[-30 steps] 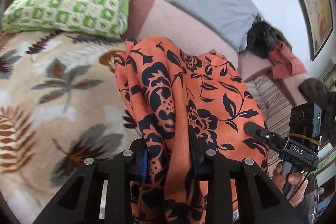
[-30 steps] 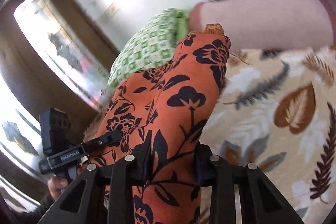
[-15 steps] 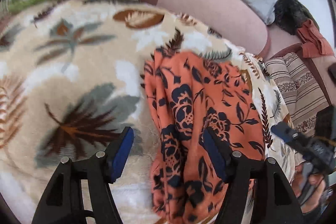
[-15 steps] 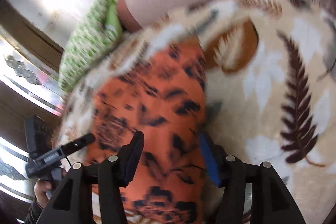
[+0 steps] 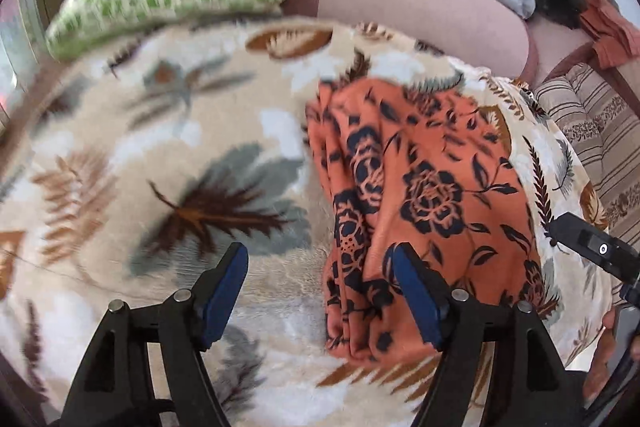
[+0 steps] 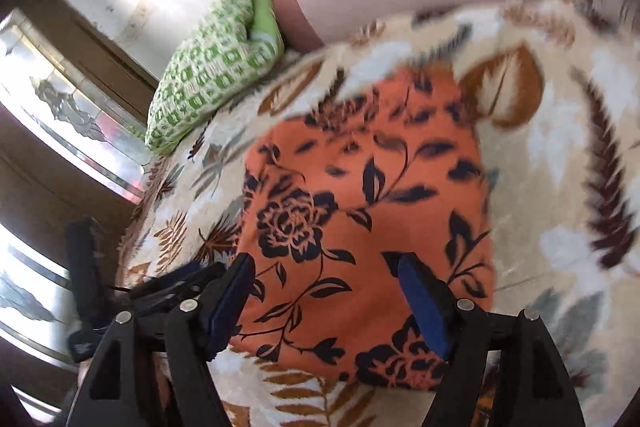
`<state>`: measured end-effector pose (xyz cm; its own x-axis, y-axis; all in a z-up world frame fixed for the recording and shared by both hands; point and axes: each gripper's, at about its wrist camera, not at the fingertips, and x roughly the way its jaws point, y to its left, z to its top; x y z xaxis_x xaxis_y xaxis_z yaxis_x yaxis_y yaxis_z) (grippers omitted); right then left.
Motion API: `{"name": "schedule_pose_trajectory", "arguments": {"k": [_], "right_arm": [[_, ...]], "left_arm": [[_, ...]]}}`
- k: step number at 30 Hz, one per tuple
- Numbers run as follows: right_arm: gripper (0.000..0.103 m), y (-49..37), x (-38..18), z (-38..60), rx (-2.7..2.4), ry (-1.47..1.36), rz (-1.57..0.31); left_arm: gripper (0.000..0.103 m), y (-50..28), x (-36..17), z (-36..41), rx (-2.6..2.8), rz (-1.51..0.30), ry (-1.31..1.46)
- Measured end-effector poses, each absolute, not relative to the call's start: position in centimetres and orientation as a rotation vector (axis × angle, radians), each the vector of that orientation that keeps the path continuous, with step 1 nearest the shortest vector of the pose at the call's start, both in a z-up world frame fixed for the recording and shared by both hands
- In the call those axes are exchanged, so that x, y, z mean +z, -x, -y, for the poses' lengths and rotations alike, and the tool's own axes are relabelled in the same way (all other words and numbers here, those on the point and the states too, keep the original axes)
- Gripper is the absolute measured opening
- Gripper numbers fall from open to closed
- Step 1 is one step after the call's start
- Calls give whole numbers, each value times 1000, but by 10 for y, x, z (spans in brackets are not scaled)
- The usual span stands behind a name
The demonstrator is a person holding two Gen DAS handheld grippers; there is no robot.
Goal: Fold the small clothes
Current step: 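Press the folded blouse flat with both tools and release it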
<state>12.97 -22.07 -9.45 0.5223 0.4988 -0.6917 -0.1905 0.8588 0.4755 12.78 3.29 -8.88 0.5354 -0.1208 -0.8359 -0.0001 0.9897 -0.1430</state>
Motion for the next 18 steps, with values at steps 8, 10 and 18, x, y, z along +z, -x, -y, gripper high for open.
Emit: {"name": "schedule_pose_trajectory", "arguments": {"k": [8, 10, 18], "right_arm": [[89, -123, -143, 191, 325, -287, -1065], [89, -110, -119, 194, 330, -309, -1000], [89, -28, -69, 212, 152, -100, -787]], "left_arm": [[82, -84, -69, -19, -39, -956, 16], [82, -69, -61, -18, -28, -924, -13], [91, -23, -30, -22, 29, -816, 43]]}}
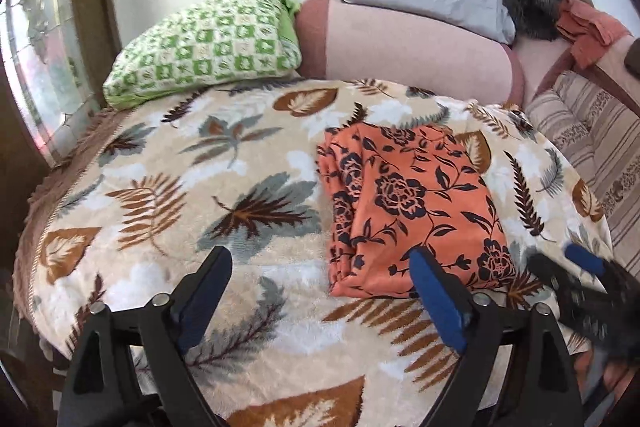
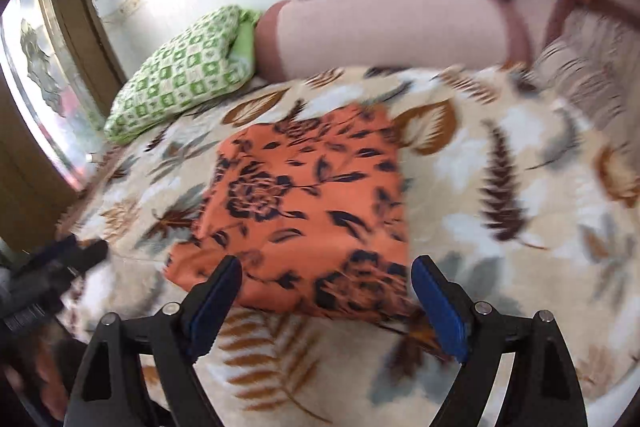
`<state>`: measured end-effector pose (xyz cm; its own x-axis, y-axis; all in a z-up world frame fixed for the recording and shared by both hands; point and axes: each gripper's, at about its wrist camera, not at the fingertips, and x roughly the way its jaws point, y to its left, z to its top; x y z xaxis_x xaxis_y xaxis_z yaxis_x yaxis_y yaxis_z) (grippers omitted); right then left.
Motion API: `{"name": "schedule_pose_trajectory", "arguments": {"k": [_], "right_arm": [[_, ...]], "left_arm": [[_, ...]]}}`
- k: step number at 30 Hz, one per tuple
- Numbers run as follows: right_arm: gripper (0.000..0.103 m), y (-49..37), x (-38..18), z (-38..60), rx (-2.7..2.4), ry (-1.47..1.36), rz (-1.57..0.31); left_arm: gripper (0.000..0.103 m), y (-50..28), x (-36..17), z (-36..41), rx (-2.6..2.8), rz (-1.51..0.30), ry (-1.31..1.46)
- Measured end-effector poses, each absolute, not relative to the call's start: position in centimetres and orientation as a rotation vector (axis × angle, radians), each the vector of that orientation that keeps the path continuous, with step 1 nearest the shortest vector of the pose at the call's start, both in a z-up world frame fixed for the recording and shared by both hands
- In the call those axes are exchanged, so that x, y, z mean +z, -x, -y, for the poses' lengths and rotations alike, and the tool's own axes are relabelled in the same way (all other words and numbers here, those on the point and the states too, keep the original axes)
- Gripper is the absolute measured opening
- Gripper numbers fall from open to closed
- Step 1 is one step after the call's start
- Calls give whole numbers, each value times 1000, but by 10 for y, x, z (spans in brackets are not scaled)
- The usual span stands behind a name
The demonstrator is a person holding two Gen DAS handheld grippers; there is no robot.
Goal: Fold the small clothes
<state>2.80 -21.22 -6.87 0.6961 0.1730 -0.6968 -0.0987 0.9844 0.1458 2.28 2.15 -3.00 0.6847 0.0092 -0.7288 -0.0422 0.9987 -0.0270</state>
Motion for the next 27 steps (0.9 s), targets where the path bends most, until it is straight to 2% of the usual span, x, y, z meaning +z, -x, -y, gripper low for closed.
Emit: {"name": "schedule_pose_trajectory", "arguments": {"k": [5, 8, 17, 27], "right_arm": [[91, 8, -69, 218, 65, -56, -778], [103, 19, -59, 208, 59, -9, -757], [103, 32, -24, 192, 101, 60, -666], [103, 27, -25, 188, 104, 63, -684]], "left_arm": [[91, -13, -27, -24, 49, -831, 78], [91, -3, -20, -26, 48, -814, 110], [94, 13, -2, -20, 62, -799, 79], [94, 15, 4, -10, 24, -799, 53]]}}
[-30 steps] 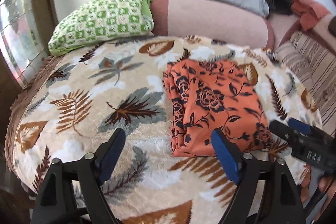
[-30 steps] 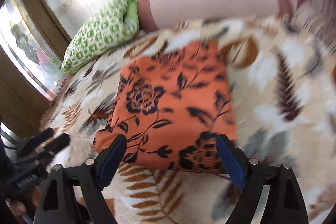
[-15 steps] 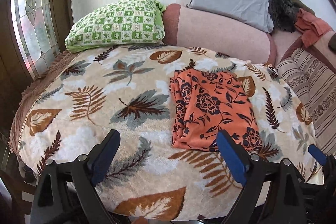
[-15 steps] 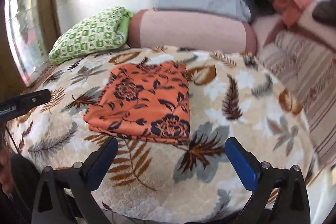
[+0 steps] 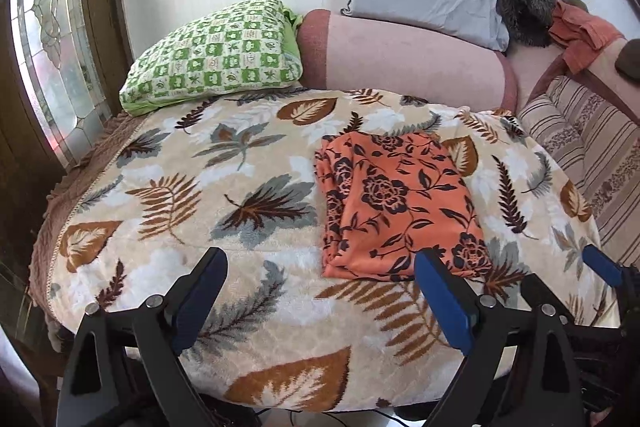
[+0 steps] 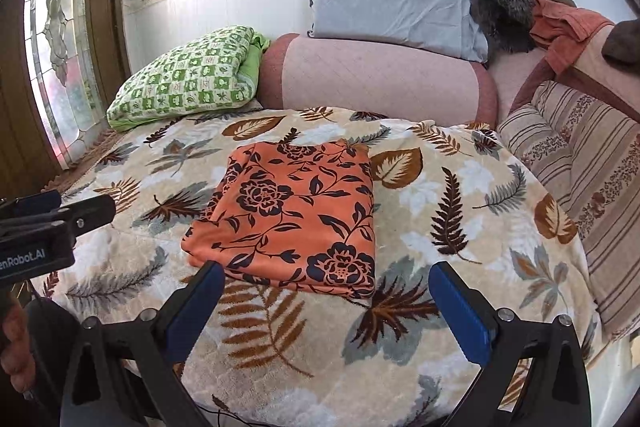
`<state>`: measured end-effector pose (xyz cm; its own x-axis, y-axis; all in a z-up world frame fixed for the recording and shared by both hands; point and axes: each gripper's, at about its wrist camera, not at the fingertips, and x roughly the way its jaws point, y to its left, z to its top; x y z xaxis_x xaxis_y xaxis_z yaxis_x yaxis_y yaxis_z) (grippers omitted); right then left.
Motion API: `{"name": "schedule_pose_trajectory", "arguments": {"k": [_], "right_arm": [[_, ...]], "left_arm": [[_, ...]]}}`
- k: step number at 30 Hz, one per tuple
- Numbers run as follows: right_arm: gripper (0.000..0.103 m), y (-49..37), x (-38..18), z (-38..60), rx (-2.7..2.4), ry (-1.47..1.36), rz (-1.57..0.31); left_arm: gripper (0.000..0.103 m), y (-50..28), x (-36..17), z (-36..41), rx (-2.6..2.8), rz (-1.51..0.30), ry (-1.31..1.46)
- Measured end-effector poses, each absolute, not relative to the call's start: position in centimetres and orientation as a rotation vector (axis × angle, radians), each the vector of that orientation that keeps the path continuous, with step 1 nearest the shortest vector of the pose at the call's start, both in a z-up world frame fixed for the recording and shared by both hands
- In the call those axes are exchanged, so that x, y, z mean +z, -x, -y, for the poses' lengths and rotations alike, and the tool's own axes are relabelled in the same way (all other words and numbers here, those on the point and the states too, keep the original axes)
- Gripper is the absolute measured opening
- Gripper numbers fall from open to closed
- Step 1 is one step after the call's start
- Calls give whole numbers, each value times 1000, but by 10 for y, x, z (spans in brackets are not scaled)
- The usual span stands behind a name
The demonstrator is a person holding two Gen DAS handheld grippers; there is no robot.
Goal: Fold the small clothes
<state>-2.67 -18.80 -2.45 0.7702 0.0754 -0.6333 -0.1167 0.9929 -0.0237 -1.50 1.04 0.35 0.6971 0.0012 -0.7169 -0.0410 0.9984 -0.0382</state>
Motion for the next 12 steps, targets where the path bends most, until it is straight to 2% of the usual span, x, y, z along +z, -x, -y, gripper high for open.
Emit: {"name": "schedule_pose_trajectory", "arguments": {"k": [4, 7, 12], "right_arm": [[103, 24, -25, 188, 110, 62, -684], [103, 20, -25, 189, 120, 65, -683], [103, 13, -23, 192, 131, 72, -684]], "left_arm": [[95, 14, 5, -8, 5, -791, 54], [101, 12, 6, -4, -12, -782, 42], [101, 7, 5, 2, -21, -782, 27]]}}
